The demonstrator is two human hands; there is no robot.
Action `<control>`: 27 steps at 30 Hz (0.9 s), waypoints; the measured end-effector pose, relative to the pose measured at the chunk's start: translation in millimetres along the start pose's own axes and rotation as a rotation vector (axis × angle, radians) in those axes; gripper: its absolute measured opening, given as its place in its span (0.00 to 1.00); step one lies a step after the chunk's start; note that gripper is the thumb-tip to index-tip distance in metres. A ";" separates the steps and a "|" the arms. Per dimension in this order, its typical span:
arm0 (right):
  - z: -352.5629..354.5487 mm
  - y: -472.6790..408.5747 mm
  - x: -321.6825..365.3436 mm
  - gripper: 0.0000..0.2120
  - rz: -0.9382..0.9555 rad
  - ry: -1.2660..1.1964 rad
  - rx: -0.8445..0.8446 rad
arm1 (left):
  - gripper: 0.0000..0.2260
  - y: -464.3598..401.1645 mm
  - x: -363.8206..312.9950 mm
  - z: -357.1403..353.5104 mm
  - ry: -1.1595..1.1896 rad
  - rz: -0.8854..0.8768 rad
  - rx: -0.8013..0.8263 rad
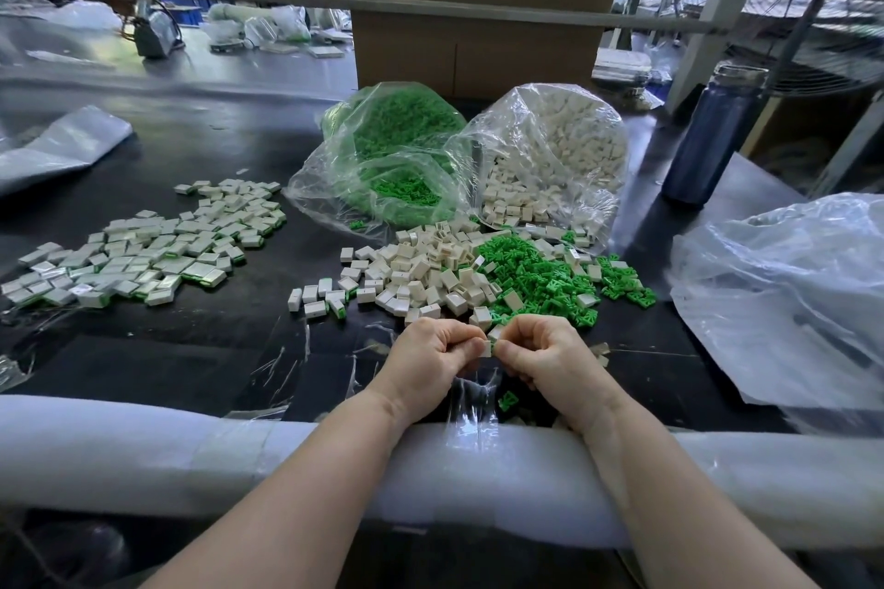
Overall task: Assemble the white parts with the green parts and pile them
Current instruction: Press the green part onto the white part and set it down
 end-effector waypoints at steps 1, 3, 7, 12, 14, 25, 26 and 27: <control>0.3 0.4 0.6 0.11 0.000 -0.001 0.004 | 0.07 0.2 -0.1 0.3 -0.001 0.000 0.003; 0.6 1.2 2.0 0.12 0.002 0.001 0.013 | 0.07 0.7 -1.3 0.5 -0.001 -0.004 0.012; 0.7 2.3 3.5 0.12 0.002 -0.023 0.028 | 0.07 1.5 -3.8 0.6 -0.009 -0.024 0.031; 1.4 2.2 3.6 0.13 -0.007 -0.027 0.050 | 0.07 2.5 -5.0 1.5 -0.015 -0.024 0.046; 1.6 2.4 3.5 0.13 -0.012 -0.027 0.059 | 0.07 2.5 -5.4 1.5 -0.009 -0.017 0.046; 1.6 2.1 2.1 0.12 -0.033 -0.007 0.056 | 0.07 3.5 -6.8 1.5 -0.038 -0.021 0.046; 1.7 2.1 1.9 0.12 -0.035 -0.004 0.058 | 0.07 3.5 -6.7 1.5 -0.048 -0.026 0.047; 1.9 2.0 1.7 0.12 -0.036 0.000 0.060 | 0.07 3.5 -6.4 1.6 -0.056 -0.030 0.049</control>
Point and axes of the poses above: each hand's wrist, its own y-axis away from the middle knuckle, its own z-axis out of the back of the hand, x = y × z, the point moved 2 cm from there along -y, towards the middle knuckle, and after that the axes turned 1 degree about z, right-handed, at the moved point
